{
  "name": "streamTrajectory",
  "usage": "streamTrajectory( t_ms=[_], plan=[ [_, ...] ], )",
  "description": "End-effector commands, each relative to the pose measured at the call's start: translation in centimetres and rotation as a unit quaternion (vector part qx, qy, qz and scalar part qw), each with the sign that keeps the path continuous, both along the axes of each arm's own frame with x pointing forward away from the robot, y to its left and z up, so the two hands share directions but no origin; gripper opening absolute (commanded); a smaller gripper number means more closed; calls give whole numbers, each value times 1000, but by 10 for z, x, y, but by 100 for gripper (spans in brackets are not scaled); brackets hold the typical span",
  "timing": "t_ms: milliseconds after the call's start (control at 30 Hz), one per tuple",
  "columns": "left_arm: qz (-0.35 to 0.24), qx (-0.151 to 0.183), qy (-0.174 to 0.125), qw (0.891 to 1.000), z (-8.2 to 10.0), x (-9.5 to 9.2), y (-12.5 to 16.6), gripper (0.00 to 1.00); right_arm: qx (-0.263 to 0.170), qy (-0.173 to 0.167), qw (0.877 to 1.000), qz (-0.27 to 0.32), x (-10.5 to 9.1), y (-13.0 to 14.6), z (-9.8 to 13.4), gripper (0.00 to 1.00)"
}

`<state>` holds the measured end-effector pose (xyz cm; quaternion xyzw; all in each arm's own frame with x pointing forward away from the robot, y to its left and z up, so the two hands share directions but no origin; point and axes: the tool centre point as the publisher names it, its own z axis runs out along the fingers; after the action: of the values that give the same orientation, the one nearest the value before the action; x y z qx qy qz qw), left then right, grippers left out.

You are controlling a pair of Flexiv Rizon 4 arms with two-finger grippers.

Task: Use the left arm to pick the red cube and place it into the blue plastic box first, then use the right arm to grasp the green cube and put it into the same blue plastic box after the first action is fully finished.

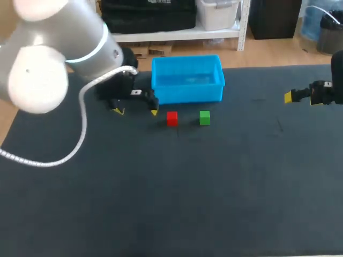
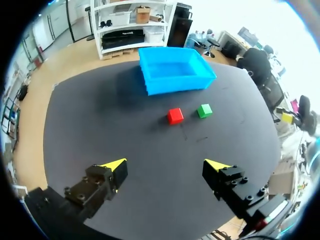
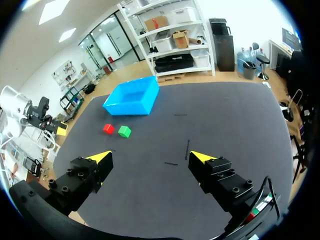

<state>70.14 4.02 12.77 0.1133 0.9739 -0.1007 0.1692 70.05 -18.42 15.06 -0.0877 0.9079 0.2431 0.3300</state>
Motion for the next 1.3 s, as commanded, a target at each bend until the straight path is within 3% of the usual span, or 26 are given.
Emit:
streamTrajectory(
  t_ms=[33,267,500,1000,1300],
  plan=[
    [22,51,22,998,-1,14,-16,100,0,0,1000,1,0,-1,0,100],
    [48,83,67,993,-11,31,-26,100,0,0,1000,1,0,-1,0,100],
    [68,113,92,987,-14,43,-36,100,0,0,1000,1,0,-1,0,100],
    [95,112,123,981,-25,60,-57,100,0,0,1000,1,0,-1,0,100],
    [93,85,130,983,-28,66,-65,100,0,0,1000,1,0,-1,0,100]
  ],
)
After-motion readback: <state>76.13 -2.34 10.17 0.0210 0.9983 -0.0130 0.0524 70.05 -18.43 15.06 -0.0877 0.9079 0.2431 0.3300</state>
